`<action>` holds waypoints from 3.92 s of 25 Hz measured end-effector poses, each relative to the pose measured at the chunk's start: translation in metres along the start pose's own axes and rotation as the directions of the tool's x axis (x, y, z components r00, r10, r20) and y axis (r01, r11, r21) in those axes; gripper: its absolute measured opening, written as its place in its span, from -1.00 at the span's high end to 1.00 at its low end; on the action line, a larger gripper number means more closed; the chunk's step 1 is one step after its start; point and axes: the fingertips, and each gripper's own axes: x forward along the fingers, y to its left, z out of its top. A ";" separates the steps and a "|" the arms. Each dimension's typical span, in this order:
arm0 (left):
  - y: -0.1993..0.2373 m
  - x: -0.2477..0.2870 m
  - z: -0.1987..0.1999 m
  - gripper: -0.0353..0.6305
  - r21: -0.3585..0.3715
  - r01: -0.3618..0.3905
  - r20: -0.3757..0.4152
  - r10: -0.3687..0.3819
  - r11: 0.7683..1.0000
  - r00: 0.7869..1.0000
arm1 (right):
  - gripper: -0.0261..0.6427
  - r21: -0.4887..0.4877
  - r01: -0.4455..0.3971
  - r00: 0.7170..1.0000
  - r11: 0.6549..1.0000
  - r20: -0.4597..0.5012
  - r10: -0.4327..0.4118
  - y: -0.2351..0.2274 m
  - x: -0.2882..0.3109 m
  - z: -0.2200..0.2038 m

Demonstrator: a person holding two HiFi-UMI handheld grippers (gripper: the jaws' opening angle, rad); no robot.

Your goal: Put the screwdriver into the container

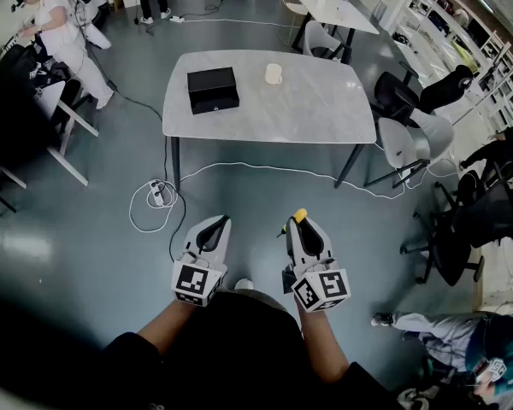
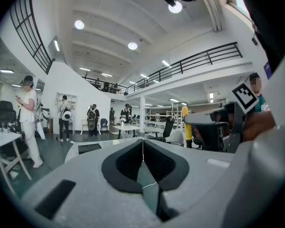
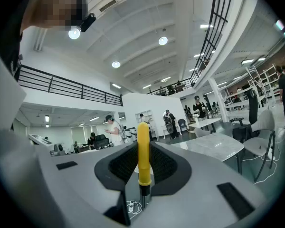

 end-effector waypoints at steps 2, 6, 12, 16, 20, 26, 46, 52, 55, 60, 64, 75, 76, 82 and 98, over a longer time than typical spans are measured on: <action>-0.006 -0.001 -0.004 0.84 -0.035 0.017 0.015 -0.017 0.999 1.000 | 0.71 -0.024 0.003 1.000 1.000 0.000 -0.003 0.000 -0.005 -0.001; -0.012 -0.001 -0.012 0.84 -0.058 0.010 0.012 -0.009 0.998 1.000 | 0.71 -0.007 0.005 1.000 1.000 0.002 -0.005 -0.004 -0.013 -0.007; -0.016 0.008 -0.019 0.84 -0.071 0.014 -0.003 -0.014 0.997 1.000 | 0.71 0.050 0.026 1.000 0.998 0.001 -0.026 -0.020 -0.019 -0.014; -0.006 0.026 -0.018 0.84 -0.074 0.025 -0.002 -0.025 0.997 1.000 | 0.70 0.101 0.043 0.999 0.994 -0.010 -0.042 -0.026 -0.006 -0.021; 0.007 0.051 -0.017 0.84 -0.086 0.048 -0.004 -0.048 0.995 0.999 | 0.70 0.099 0.044 0.999 0.994 -0.025 -0.042 -0.027 0.014 -0.021; 0.032 0.115 -0.028 0.84 -0.115 0.108 -0.048 -0.115 0.987 0.992 | 0.70 0.113 0.061 0.997 0.992 -0.058 -0.055 -0.055 0.073 -0.029; 0.281 0.205 -0.025 0.84 -0.189 0.045 -0.074 -0.060 0.981 0.995 | 0.70 0.108 0.079 0.994 0.991 -0.079 -0.070 -0.071 0.343 0.013; 0.323 0.216 -0.023 0.84 -0.193 0.020 -0.065 -0.033 0.981 0.997 | 0.70 0.107 0.044 0.995 0.993 -0.090 -0.035 -0.052 0.391 0.003; 0.328 0.218 -0.027 0.84 -0.201 0.018 -0.079 -0.034 0.979 0.996 | 0.70 0.083 0.011 0.992 0.996 -0.127 0.000 -0.038 0.403 -0.009; 0.340 0.236 -0.034 0.84 -0.206 0.005 -0.089 -0.024 0.979 0.996 | 0.70 0.071 -0.011 0.986 0.997 -0.165 0.022 -0.042 0.430 -0.025; 0.354 0.254 -0.035 0.84 -0.217 -0.028 -0.099 0.006 0.976 0.995 | 0.70 0.044 -0.036 0.982 0.998 -0.183 0.044 -0.057 0.465 -0.028; 0.443 0.332 -0.047 0.84 -0.298 -0.175 -0.177 0.126 0.939 0.976 | 0.70 -0.048 -0.220 0.935 0.974 -0.295 0.197 -0.084 0.613 -0.039; 0.450 0.338 -0.051 0.84 -0.300 -0.195 -0.195 0.140 0.934 0.971 | 0.70 -0.058 -0.250 0.921 0.967 -0.321 0.219 -0.085 0.623 -0.043; 0.476 0.372 -0.074 0.84 -0.366 -0.298 -0.263 0.209 0.882 0.942 | 0.70 -0.074 -0.401 0.809 0.913 -0.497 0.315 -0.100 0.683 -0.082; 0.524 0.386 -0.118 0.84 -0.415 -0.460 -0.372 0.315 0.785 0.873 | 0.70 -0.100 -0.769 0.428 0.632 -0.814 0.392 -0.066 0.764 -0.212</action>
